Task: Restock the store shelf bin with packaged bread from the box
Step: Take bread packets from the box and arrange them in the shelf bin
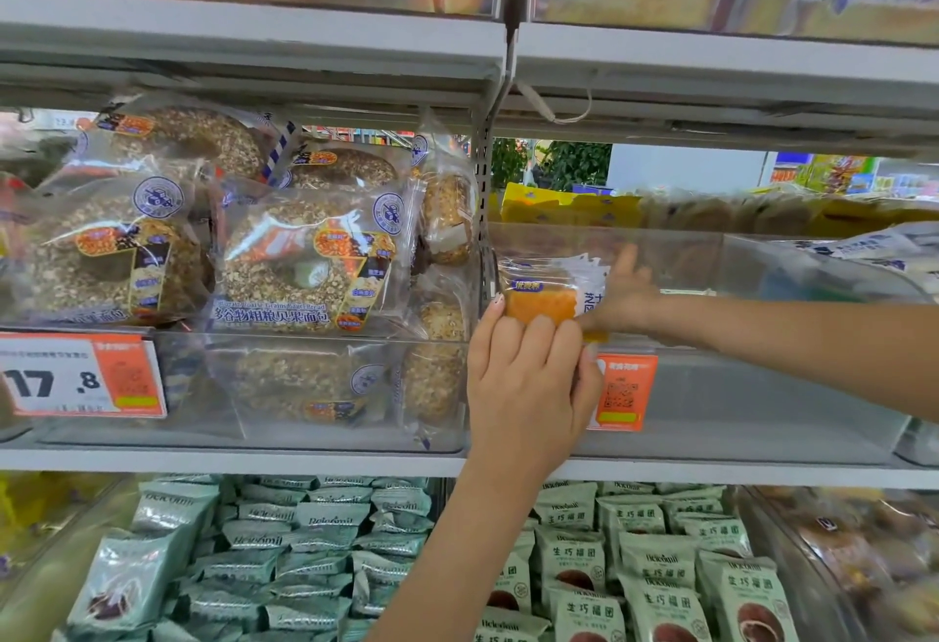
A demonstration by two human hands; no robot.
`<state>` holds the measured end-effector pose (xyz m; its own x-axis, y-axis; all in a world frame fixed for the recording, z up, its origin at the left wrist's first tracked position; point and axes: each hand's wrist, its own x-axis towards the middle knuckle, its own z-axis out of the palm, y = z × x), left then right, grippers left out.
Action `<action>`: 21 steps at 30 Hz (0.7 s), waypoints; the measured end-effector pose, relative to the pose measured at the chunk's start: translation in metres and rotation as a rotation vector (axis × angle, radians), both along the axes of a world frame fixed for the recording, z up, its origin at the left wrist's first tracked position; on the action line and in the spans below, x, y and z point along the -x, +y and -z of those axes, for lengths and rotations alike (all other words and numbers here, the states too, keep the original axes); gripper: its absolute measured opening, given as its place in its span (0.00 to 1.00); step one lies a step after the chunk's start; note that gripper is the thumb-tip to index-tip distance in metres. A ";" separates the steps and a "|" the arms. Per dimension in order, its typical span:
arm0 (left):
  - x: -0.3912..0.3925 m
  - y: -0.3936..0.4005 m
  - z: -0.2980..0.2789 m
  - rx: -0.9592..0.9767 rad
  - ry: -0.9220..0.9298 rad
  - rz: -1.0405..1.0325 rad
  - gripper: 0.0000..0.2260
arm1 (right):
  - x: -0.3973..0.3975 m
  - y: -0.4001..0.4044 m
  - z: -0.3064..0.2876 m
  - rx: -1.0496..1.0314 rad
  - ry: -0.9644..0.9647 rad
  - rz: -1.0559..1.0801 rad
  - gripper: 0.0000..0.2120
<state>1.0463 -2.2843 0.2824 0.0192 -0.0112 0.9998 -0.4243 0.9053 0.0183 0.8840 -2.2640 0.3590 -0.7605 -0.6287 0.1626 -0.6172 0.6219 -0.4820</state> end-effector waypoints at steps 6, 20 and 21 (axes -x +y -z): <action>0.001 0.000 -0.002 -0.002 0.009 -0.004 0.16 | -0.015 -0.017 -0.005 -0.217 0.713 -0.479 0.45; 0.000 0.000 -0.002 -0.034 -0.011 -0.006 0.15 | -0.025 -0.035 -0.011 -0.358 0.711 -0.536 0.40; -0.002 0.001 -0.003 -0.045 -0.030 -0.002 0.15 | -0.029 -0.029 -0.016 -0.320 0.655 -0.531 0.43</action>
